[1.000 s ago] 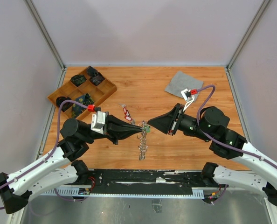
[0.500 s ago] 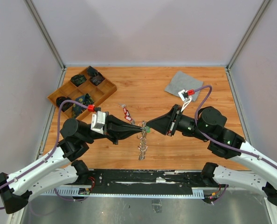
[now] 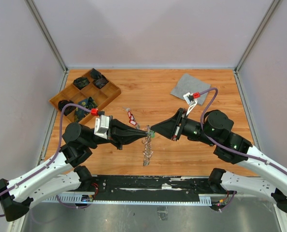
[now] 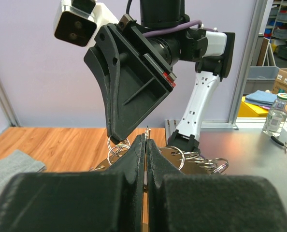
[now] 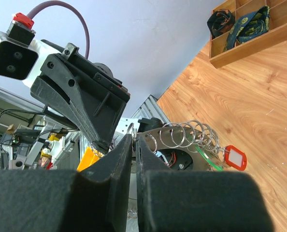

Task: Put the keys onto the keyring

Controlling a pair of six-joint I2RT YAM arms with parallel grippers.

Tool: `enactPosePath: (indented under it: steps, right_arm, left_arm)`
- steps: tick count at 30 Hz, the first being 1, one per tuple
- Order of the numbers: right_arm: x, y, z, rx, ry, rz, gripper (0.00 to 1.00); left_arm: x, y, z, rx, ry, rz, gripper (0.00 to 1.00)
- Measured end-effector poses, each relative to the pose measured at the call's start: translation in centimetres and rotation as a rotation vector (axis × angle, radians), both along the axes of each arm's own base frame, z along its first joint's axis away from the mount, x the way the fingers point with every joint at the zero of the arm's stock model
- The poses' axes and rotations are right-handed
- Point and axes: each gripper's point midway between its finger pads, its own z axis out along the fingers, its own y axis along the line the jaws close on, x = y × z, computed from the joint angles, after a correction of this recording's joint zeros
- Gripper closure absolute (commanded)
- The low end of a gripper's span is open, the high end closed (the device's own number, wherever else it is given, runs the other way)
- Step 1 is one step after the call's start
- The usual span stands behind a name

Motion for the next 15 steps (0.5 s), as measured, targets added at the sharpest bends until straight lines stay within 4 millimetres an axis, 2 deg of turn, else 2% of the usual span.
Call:
enactPosePath:
  steps: [4, 15]
  right_arm:
    - [0.0, 0.0, -0.03, 0.0, -0.001, 0.0, 1.0]
    - [-0.06, 0.0, 0.03, -0.008, -0.036, 0.009, 0.99]
  left_arm:
    - [0.01, 0.0, -0.02, 0.0, 0.0, 0.0, 1.0]
    - [0.0, 0.0, -0.02, 0.0, 0.0, 0.0, 0.99]
